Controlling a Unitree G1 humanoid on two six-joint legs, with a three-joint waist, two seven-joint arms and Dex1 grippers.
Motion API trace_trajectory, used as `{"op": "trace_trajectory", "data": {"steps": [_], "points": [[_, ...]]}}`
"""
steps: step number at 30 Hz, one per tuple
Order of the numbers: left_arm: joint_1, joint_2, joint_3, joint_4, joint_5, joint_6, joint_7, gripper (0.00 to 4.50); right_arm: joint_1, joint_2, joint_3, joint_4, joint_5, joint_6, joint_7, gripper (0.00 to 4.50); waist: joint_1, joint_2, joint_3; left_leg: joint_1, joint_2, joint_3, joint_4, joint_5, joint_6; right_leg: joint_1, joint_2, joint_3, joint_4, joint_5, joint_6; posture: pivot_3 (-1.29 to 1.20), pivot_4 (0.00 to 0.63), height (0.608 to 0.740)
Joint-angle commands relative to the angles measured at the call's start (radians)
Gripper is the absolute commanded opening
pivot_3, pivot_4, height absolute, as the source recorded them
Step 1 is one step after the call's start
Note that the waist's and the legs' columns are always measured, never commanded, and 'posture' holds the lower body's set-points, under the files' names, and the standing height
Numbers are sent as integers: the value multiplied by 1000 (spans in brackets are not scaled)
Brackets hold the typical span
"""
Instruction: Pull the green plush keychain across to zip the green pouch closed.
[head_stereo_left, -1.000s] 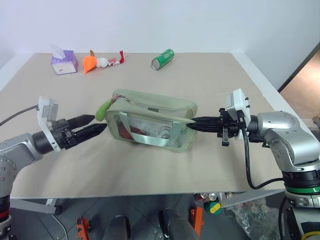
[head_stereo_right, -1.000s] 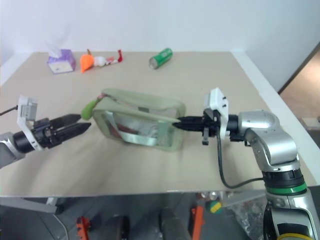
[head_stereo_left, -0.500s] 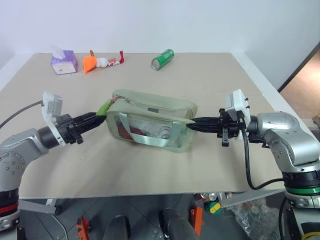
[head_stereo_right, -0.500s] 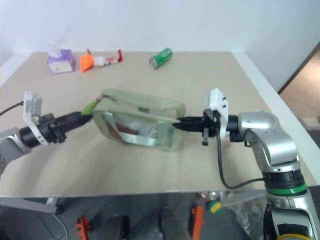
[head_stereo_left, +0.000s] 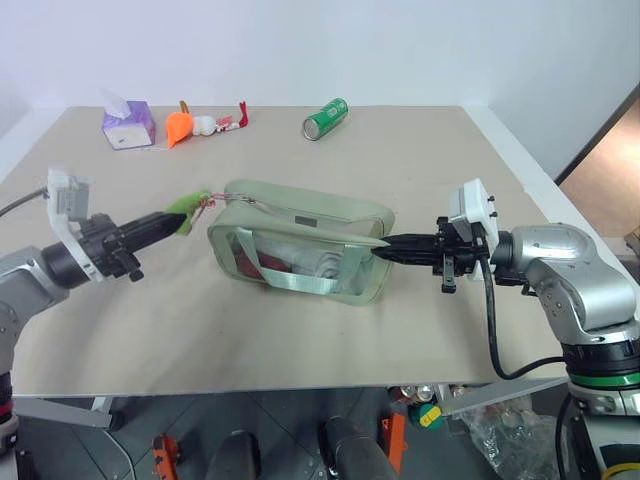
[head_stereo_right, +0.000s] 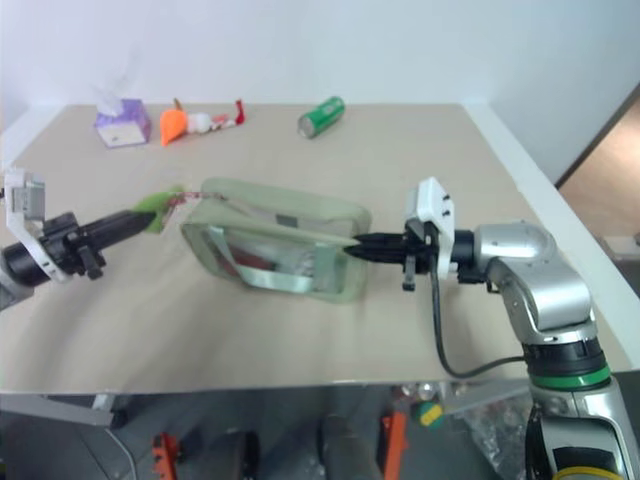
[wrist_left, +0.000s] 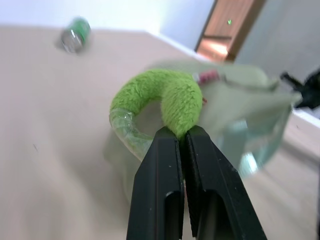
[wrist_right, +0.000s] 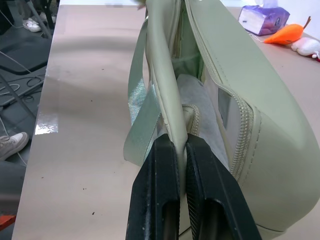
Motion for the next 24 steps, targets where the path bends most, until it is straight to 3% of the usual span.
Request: {"op": "trace_trajectory", "data": {"steps": [1,8,15,16,24], "points": [[-87,-15,-54,-38,30,-39,11,23,-16,8,12,-2,-5,-11,2,0,-1,0,0,0,0,0,0,0,0,0,0,0,0,0,0,0,150,740],[-225,-45,-261,-98,139,-86,-49,23,-12,6,4,-10,-8,-11,-5,0,-2,0,0,0,0,0,0,0,0,0,1,1,0,0,0,0,150,740],[-242,-30,-321,-118,179,-87,-116,23,12,0,-11,-31,-3,-7,-18,0,-2,0,0,0,0,0,0,0,0,0,1,1,0,0,0,0,150,740],[-241,-30,-313,-115,173,-81,-117,722,14,0,-11,-33,-3,-7,-20,0,-2,0,0,0,0,0,0,0,0,0,1,1,0,0,0,0,150,740],[-219,-22,-233,-99,119,-34,-111,3355,5,9,-1,-17,-8,-17,-19,0,-2,0,0,0,0,-1,0,0,0,0,1,1,0,0,0,0,150,740]]}}
